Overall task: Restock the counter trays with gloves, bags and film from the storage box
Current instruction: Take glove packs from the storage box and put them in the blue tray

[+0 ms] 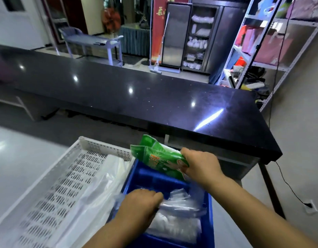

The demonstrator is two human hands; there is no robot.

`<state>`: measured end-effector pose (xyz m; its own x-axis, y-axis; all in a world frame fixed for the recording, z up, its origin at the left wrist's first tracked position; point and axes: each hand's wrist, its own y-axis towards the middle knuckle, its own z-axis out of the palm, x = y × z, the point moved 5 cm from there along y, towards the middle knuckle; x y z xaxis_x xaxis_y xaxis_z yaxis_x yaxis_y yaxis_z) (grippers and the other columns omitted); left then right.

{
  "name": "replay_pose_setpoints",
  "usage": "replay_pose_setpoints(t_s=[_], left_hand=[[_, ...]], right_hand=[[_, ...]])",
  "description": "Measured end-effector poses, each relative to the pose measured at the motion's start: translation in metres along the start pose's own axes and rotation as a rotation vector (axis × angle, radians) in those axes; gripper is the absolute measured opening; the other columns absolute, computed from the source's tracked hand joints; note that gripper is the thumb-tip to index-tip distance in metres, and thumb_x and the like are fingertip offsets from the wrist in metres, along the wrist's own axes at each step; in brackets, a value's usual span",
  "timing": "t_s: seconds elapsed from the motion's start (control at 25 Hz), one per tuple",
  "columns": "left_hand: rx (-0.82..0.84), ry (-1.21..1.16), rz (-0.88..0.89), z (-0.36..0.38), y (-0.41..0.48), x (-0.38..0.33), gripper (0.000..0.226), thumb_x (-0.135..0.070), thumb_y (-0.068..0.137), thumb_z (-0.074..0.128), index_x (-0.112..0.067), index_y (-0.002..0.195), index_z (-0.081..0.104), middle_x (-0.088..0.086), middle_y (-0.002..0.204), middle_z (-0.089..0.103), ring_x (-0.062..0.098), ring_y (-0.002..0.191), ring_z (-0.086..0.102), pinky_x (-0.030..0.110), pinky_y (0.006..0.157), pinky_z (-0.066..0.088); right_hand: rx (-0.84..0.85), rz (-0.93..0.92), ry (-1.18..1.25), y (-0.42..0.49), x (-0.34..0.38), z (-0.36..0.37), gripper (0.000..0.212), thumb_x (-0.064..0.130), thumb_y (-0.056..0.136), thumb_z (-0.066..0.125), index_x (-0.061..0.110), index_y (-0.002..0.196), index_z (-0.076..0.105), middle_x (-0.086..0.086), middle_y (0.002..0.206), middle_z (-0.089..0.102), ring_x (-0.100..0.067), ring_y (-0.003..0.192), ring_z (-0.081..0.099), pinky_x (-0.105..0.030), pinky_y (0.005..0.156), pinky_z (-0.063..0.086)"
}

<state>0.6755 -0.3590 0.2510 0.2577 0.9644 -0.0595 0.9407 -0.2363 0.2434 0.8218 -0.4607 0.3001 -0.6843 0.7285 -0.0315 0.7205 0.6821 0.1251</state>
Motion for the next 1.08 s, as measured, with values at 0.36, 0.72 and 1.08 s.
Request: replay_pose_setpoints(t_s=[0.36,0.72,1.08], left_hand=[[0.025,-0.064,-0.042,-0.009,-0.03,-0.007,0.028,-0.036,0.041,0.074,-0.026,0.058,0.055,-0.014,0.054,0.059,0.001,0.05,0.055,0.017,0.042,0.038],[0.102,-0.058,-0.086,-0.002,-0.026,-0.003,0.031,-0.035,0.041,0.075,-0.025,0.059,0.051,-0.012,0.053,0.057,0.004,0.049,0.054,0.019,0.04,0.036],[0.161,-0.121,-0.312,0.001,0.021,0.029,0.019,-0.029,0.084,0.048,-0.02,0.1,0.054,-0.002,0.112,0.052,0.023,0.103,0.053,0.033,0.069,0.043]], right_hand=[[0.391,-0.005,0.165,0.02,0.001,0.059,0.045,0.043,0.068,0.071,0.031,0.106,0.052,0.0,0.106,0.066,-0.023,0.092,0.06,-0.028,0.066,0.039],[0.207,0.061,0.358,0.037,0.003,0.064,0.05,0.025,0.084,0.063,0.019,0.131,0.045,-0.007,0.129,0.054,-0.025,0.117,0.048,-0.035,0.095,0.041],[0.003,-0.336,0.276,-0.049,0.036,-0.002,0.039,0.047,0.079,0.057,0.029,0.114,0.061,0.008,0.105,0.071,-0.008,0.091,0.061,-0.025,0.078,0.047]])
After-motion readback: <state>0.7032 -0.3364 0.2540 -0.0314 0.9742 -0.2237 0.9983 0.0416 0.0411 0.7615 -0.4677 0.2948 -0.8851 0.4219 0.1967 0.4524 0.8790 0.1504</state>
